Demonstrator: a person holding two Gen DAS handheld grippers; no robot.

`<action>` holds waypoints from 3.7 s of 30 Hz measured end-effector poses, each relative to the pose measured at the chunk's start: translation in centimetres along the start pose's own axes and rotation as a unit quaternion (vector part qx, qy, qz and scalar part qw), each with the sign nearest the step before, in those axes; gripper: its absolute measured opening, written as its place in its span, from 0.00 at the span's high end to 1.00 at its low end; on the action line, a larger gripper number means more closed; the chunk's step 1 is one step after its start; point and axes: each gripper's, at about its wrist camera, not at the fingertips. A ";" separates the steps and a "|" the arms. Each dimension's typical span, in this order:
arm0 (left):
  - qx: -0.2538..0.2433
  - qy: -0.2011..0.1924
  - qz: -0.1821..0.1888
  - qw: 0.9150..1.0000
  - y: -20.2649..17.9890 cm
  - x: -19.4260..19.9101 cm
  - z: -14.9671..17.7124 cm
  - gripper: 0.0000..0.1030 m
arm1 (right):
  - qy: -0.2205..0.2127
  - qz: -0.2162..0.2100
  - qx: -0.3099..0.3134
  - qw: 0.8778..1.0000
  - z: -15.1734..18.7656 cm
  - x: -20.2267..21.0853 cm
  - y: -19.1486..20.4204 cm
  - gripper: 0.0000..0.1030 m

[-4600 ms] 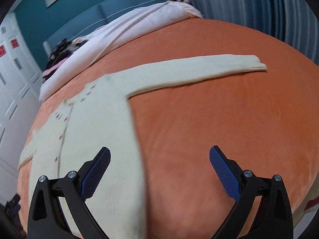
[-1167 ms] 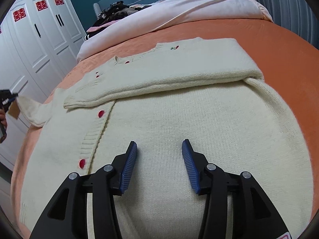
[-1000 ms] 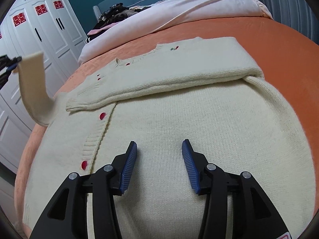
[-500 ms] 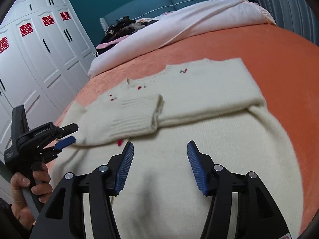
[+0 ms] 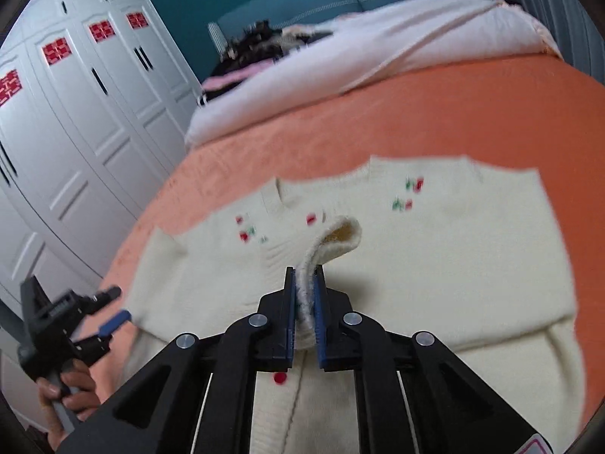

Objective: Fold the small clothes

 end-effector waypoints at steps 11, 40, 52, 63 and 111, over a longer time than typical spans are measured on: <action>-0.003 0.054 -0.021 0.998 -1.8 -5.3 2.7 0.53 | 0.071 0.092 -0.058 0.992 3.1 -1.9 -11.8 0.92; -0.067 -0.038 -0.068 0.995 -0.6 -7.3 3.4 0.87 | 0.100 0.112 -0.013 0.989 2.4 -7.0 -10.0 0.96; -0.064 -0.031 -0.055 0.996 -0.2 -6.2 3.4 0.82 | 0.044 0.076 -0.096 0.991 3.0 -0.4 -9.1 0.86; -0.107 0.043 -0.124 0.986 9.4 10.0 10.0 0.17 | 0.105 0.146 -0.115 0.977 18.4 22.8 -6.5 0.37; -0.157 0.086 -0.116 0.977 0.4 9.0 7.5 0.84 | 0.038 -0.005 -0.226 0.973 14.2 17.6 -7.4 0.85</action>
Point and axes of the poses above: each gripper's, at about its wrist camera, not at the fingertips, and x roughly against the way its jaws point, y to its left, z to its underside, and after that the axes turned 13 degrees about -z, right-handed
